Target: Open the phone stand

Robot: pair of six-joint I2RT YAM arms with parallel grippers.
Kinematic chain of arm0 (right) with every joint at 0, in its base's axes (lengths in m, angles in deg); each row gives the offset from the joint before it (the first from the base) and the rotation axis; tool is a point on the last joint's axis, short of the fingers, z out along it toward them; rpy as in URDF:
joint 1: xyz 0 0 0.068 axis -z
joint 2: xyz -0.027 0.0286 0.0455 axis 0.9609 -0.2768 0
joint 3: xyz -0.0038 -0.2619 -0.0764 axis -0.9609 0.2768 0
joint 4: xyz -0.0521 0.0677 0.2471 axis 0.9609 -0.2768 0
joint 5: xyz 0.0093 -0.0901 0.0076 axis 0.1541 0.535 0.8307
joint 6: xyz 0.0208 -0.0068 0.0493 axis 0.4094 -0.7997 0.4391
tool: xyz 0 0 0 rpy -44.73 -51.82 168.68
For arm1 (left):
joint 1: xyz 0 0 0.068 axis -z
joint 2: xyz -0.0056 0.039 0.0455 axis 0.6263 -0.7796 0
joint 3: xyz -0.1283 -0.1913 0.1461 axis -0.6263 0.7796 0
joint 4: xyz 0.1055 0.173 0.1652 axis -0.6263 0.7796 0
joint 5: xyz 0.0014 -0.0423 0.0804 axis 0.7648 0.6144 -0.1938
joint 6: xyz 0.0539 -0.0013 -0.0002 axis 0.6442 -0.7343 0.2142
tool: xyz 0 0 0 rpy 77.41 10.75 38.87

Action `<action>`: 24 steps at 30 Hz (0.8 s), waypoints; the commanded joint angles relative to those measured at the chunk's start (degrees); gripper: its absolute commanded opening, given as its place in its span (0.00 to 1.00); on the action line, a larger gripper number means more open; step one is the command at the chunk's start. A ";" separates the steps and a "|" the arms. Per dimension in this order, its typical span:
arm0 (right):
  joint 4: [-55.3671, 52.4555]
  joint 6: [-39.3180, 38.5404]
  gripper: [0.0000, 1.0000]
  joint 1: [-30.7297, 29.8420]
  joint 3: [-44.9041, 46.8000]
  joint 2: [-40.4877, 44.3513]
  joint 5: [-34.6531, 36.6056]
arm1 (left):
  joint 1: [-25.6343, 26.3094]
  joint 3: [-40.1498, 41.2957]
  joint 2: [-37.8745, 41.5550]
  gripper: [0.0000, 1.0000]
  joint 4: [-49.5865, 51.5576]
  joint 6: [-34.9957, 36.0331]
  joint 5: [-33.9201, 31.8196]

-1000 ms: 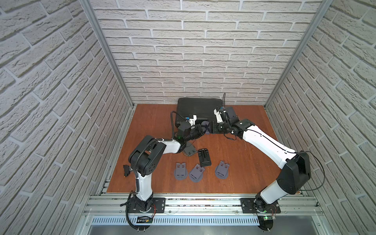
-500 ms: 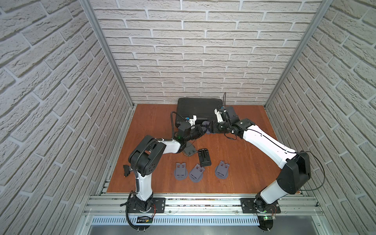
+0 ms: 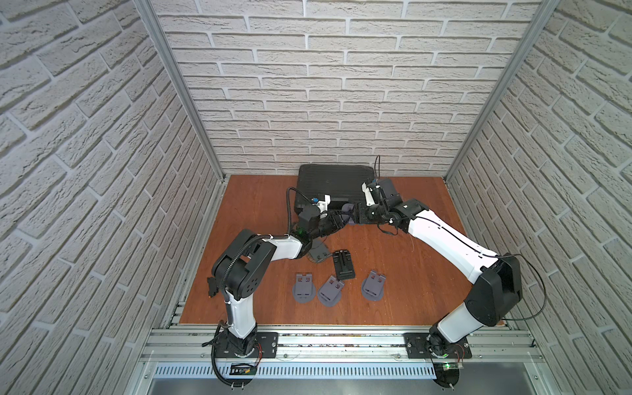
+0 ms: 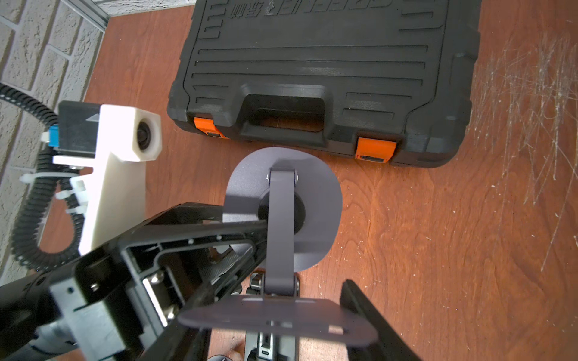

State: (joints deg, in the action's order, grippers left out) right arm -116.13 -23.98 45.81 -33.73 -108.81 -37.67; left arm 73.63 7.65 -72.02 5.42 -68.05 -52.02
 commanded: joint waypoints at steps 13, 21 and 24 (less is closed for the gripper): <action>-2.32 -1.43 0.30 1.11 -0.41 0.63 2.48 | 0.03 3.57 9.96 0.46 12.84 11.49 -3.35; -6.22 -2.07 0.29 2.11 2.49 2.55 4.97 | -0.66 3.94 16.39 0.52 26.36 20.46 -10.73; -7.00 -2.24 0.29 2.36 3.54 2.91 5.62 | -0.66 3.69 18.89 0.55 31.15 23.93 -14.20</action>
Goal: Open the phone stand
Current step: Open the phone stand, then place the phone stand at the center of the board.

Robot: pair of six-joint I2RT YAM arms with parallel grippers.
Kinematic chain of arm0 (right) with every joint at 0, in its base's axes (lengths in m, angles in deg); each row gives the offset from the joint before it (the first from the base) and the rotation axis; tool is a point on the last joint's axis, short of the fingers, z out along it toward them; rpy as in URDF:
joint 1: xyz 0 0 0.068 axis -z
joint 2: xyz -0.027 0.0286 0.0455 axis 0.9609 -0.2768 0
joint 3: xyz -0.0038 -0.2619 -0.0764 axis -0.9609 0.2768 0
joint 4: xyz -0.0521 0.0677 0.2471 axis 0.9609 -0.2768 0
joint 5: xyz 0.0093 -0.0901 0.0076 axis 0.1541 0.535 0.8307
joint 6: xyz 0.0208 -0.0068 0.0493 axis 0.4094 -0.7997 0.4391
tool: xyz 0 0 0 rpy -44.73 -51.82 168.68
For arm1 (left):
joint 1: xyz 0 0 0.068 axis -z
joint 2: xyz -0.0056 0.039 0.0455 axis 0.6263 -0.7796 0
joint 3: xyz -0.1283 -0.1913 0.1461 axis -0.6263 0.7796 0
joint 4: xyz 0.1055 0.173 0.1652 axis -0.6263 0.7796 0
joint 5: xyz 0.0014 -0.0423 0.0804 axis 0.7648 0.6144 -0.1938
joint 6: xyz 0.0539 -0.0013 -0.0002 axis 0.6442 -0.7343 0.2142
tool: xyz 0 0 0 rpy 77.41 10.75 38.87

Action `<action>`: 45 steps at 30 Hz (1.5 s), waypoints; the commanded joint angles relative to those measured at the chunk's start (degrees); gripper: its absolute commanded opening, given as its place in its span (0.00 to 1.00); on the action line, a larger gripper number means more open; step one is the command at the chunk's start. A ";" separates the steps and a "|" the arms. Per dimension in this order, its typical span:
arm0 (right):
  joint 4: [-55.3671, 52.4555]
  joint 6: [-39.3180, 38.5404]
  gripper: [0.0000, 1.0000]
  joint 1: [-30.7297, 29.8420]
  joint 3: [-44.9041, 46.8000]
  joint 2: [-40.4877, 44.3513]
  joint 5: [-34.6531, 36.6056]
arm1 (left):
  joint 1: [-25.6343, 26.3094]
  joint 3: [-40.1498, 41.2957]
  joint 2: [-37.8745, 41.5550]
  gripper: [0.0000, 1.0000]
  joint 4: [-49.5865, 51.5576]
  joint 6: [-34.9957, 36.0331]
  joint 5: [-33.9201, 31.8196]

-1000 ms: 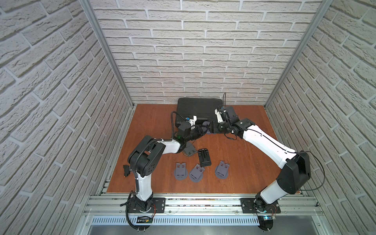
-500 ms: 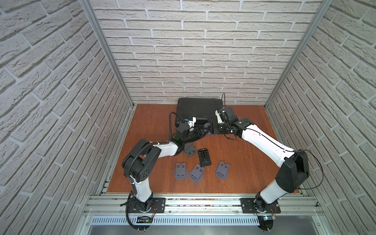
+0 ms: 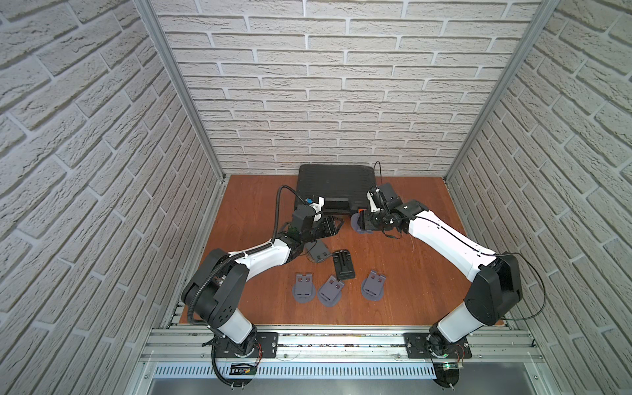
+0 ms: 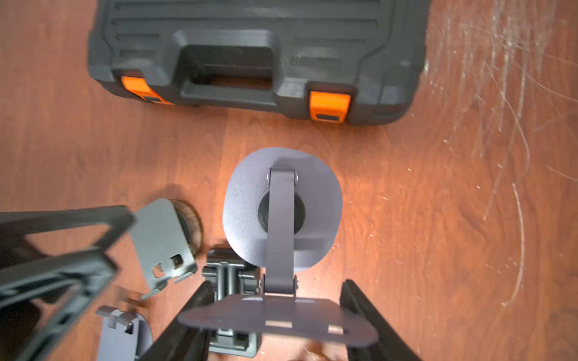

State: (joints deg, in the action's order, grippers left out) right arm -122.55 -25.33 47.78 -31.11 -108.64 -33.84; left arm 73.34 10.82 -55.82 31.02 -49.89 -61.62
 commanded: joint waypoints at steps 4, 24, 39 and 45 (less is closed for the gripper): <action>-1.24 -0.81 0.29 0.75 1.58 2.52 1.67 | -0.46 -0.10 5.71 0.59 10.98 9.46 -9.73; -2.23 -0.49 0.29 1.20 -0.16 -5.99 2.18 | 0.21 3.06 15.41 0.88 19.05 18.42 -26.78; -1.50 -1.10 0.28 1.55 -3.17 -11.99 6.26 | 0.33 4.11 15.77 0.89 18.90 16.98 -26.86; -1.00 -1.50 0.28 1.85 -4.78 -14.37 6.18 | 0.22 4.14 15.60 0.90 19.01 16.95 -26.76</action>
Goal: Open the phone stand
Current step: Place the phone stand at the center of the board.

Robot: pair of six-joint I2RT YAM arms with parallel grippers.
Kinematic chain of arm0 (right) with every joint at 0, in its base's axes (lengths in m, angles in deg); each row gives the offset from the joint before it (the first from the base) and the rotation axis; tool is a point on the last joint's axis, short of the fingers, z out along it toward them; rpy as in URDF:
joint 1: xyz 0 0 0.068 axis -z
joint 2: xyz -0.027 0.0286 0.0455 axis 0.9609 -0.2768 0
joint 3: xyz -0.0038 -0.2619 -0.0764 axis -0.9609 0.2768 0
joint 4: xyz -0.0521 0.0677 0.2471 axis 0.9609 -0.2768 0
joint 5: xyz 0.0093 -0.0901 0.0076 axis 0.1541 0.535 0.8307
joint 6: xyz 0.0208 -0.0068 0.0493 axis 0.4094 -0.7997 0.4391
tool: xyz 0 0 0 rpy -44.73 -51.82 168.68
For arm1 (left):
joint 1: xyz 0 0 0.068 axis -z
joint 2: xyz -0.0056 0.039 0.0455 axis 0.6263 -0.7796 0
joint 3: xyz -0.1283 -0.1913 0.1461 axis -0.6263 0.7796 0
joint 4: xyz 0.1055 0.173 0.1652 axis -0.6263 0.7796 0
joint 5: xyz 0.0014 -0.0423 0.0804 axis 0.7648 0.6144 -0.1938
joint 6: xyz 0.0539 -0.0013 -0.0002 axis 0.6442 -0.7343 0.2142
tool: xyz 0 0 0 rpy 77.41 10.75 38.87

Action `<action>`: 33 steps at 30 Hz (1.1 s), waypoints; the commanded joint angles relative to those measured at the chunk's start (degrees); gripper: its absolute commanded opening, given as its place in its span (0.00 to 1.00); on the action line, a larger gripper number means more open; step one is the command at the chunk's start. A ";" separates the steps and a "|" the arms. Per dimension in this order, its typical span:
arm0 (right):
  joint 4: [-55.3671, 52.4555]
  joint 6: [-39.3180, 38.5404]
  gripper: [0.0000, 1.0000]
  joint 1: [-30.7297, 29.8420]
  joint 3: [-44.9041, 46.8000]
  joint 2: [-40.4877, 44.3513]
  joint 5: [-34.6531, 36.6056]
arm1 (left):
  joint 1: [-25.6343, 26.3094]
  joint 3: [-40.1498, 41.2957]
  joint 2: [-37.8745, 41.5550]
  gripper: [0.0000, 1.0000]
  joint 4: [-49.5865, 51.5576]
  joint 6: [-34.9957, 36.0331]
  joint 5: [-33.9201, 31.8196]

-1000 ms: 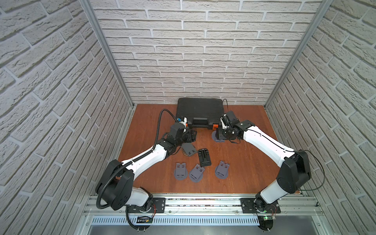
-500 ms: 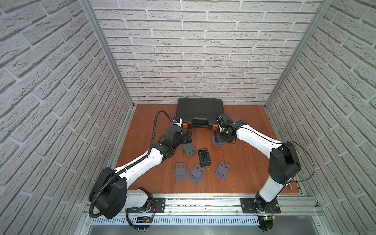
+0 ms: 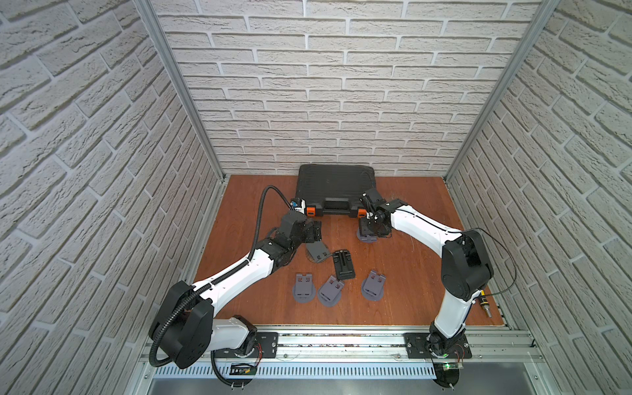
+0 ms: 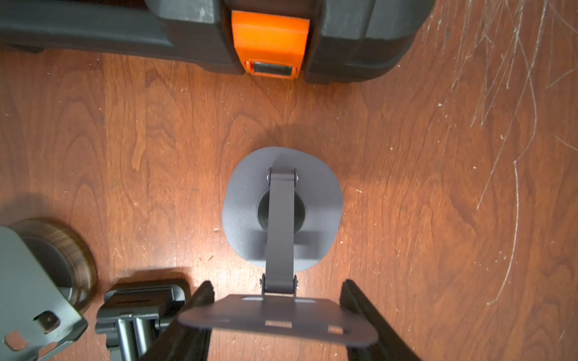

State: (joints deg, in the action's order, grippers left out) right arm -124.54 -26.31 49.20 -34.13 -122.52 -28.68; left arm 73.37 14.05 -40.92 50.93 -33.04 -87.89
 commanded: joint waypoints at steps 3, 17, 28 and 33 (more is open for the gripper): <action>1.47 -0.60 0.28 0.50 -2.15 -1.48 0.67 | 0.22 0.89 0.70 0.90 -0.79 0.25 -0.40; 3.15 0.29 0.29 0.85 -1.55 -3.82 0.19 | 0.13 1.19 0.36 0.90 -1.21 -0.44 0.30; 3.87 1.59 0.31 1.09 -1.98 -5.35 -0.55 | 0.13 1.40 0.18 0.90 -1.71 -1.06 0.75; 3.84 1.94 0.35 1.23 -1.92 -6.00 -0.70 | 0.19 1.39 0.21 0.90 -1.82 -1.06 0.75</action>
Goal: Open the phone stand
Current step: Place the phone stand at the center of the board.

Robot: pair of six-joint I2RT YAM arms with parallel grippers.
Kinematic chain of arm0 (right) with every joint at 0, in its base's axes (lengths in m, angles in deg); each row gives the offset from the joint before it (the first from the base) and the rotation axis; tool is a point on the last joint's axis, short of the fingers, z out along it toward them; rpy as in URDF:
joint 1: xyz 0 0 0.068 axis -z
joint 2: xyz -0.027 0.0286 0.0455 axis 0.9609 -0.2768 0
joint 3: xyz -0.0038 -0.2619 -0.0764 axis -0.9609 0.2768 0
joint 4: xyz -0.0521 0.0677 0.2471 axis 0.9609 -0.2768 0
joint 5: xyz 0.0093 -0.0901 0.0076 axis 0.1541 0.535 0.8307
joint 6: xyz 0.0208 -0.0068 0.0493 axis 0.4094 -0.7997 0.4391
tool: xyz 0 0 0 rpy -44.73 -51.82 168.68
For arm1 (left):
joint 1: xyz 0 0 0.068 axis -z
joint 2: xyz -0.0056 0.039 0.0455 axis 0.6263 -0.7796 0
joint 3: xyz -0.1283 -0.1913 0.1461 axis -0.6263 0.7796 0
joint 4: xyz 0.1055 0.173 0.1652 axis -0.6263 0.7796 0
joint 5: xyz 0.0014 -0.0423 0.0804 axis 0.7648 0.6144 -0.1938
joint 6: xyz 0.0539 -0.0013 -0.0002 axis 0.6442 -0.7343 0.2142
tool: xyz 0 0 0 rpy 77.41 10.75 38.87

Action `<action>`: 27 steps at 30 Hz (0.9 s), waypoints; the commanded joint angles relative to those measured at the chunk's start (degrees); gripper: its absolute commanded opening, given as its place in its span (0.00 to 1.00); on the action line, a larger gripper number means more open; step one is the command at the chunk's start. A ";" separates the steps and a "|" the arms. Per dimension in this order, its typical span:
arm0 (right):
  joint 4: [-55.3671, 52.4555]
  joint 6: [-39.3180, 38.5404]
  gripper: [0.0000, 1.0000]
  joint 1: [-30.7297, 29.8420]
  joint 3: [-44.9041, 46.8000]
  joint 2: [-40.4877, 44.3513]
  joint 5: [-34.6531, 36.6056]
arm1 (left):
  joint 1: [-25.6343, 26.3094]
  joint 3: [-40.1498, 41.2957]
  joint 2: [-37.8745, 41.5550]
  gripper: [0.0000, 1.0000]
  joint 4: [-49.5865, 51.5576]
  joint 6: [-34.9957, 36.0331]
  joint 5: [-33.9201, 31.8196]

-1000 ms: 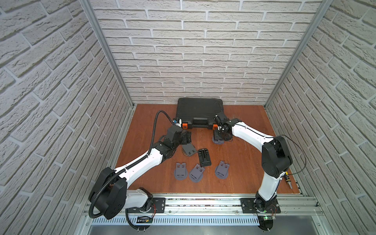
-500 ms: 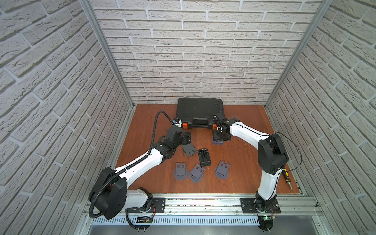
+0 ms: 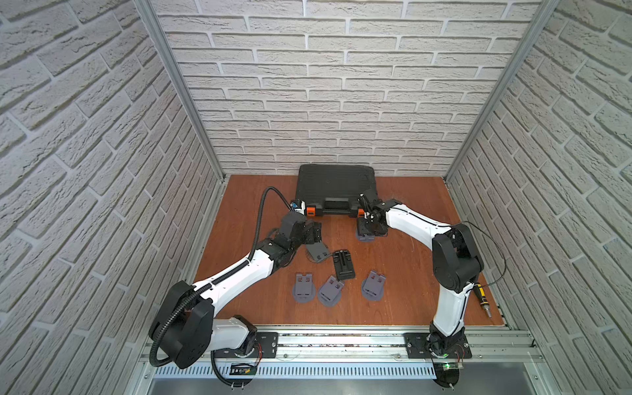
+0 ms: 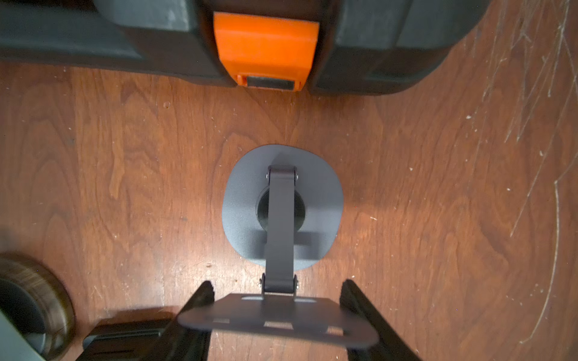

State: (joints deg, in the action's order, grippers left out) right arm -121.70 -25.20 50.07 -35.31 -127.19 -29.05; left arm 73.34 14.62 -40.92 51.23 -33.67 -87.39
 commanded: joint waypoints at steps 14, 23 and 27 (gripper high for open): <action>0.90 2.32 0.61 0.30 0.16 -1.63 -1.05 | -0.13 1.57 0.48 0.90 -2.72 -0.91 0.32; 0.06 2.78 0.74 0.32 0.00 -0.91 -0.71 | -0.29 2.07 0.42 0.90 -3.48 -1.35 0.59; -0.16 3.06 0.76 0.32 0.12 -0.06 -1.12 | -0.38 2.29 0.19 0.90 -3.84 -1.66 0.68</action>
State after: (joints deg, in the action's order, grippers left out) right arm -121.35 -23.01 50.16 -35.31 -128.11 -30.06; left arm 73.28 16.13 -40.92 49.99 -35.00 -87.13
